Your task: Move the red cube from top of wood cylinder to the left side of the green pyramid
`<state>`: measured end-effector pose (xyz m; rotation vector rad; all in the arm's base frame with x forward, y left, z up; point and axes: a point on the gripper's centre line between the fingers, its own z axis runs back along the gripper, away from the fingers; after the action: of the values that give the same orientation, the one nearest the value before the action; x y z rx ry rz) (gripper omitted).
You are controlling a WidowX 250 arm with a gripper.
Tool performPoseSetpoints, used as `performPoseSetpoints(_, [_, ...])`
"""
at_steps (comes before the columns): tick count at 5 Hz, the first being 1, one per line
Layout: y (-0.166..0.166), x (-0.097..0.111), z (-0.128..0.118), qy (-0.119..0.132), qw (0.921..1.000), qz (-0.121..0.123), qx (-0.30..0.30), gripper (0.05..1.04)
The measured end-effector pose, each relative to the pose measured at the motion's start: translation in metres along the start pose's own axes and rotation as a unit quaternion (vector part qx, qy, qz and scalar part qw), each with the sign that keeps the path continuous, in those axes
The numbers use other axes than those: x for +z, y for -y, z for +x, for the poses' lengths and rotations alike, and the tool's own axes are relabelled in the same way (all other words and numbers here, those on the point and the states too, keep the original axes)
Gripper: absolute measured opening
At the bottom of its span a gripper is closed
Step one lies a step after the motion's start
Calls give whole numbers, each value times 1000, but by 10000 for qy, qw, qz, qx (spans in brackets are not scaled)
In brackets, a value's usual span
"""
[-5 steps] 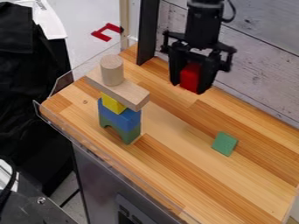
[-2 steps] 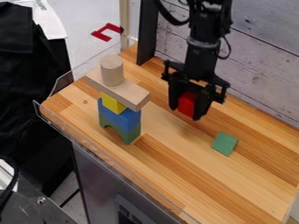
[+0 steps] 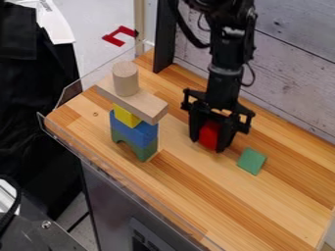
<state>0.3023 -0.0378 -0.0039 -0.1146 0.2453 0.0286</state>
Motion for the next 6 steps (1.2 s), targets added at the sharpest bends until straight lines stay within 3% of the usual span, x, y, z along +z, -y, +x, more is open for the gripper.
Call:
performPoseSetpoints(1, [-2,-4,6,-115,9999,-63,55,678])
performPoseSetpoints(2, [-4,-2,8,-279,9995,62,97,946])
performPoseSetpoints(3, [-6,20,5,-82,9992,323,212,1001])
performPoseSetpoints(4, [0,78,-1,791,9962,290,235,1000])
performPoseSetpoints(5, [1,121,-15,1047,9933,442,186,1000])
performPoseSetpoints(6, [1,142,-32,1042,9933,473,159,1000])
